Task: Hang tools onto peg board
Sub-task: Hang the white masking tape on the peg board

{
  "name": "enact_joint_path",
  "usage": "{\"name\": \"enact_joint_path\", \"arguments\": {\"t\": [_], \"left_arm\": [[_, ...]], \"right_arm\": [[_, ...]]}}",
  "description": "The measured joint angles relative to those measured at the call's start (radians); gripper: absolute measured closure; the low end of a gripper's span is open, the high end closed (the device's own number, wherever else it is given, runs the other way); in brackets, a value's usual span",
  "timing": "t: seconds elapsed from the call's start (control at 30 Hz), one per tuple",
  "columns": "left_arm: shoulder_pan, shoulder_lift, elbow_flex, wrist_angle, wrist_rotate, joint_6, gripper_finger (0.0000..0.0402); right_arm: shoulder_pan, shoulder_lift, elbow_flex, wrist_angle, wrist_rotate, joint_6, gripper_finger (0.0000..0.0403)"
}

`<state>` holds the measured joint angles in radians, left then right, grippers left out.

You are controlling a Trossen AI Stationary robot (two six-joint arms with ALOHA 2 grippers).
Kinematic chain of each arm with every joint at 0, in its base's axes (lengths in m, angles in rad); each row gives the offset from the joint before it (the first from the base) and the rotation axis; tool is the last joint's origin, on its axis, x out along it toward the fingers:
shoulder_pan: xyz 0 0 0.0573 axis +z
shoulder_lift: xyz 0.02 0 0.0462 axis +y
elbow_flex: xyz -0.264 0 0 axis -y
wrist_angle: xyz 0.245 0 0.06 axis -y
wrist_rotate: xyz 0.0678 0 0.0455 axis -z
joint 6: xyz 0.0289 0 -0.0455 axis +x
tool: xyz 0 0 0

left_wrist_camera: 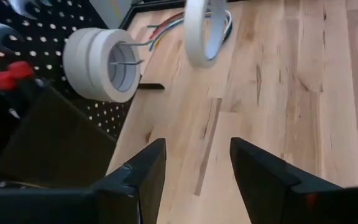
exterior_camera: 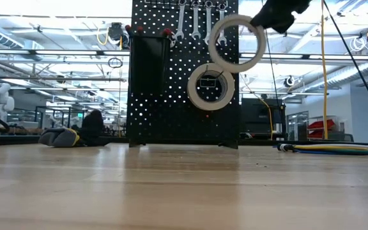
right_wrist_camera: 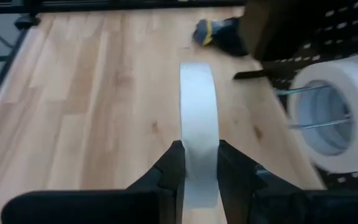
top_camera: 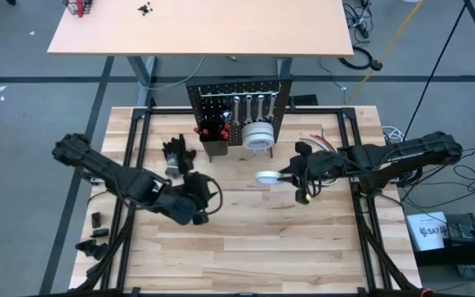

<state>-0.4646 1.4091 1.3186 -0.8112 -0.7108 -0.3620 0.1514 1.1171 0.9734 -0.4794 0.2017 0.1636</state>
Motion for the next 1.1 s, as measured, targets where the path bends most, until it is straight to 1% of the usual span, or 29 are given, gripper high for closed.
{"name": "enact_joint_path", "arguments": {"t": [0.03,0.2,0.3,0.43,0.53,0.6,0.67,0.8,0.93,1.1], "left_arm": [[-0.002,-0.013,0.0,-0.006,0.0,-0.003,0.0219],[-0.002,-0.085,-0.002,-0.095,0.002,-0.078,0.0219],[-0.003,-0.166,-0.052,-0.092,-0.017,-0.114,0.0219],[-0.001,-0.301,-0.188,0.018,-0.032,-0.177,0.0219],[-0.002,-0.373,-0.311,0.151,-0.023,-0.23,0.0219],[-0.002,-0.402,-0.386,0.251,-0.005,-0.255,0.0219],[-0.003,-0.412,-0.451,0.337,0.028,-0.267,0.0219],[-0.004,-0.403,-0.535,0.451,0.058,-0.298,0.0219],[-0.003,-0.382,-0.567,0.464,0.066,-0.363,0.0219],[-0.004,-0.364,-0.589,0.511,0.08,-0.366,0.0219]], "right_arm": [[-0.019,-0.008,-0.014,0.022,-0.004,-0.019,0.0342],[-0.128,-0.026,-0.044,0.064,-0.107,-0.076,0.0342],[-0.174,-0.026,-0.045,0.097,-0.157,-0.114,0.0342],[-0.219,-0.024,-0.045,0.124,-0.18,-0.162,0.0342],[-0.245,-0.005,-0.045,0.125,-0.186,-0.184,0.0342],[-0.262,0.014,-0.045,0.137,-0.226,-0.195,0.0342],[-0.275,0.036,-0.045,0.159,-0.254,-0.205,0.0342],[-0.307,0.059,-0.045,0.189,-0.249,-0.223,0.0342],[-0.34,0.059,-0.045,0.184,-0.245,-0.229,0.0342],[-0.38,0.063,-0.045,0.184,-0.253,-0.233,0.0342]]}}
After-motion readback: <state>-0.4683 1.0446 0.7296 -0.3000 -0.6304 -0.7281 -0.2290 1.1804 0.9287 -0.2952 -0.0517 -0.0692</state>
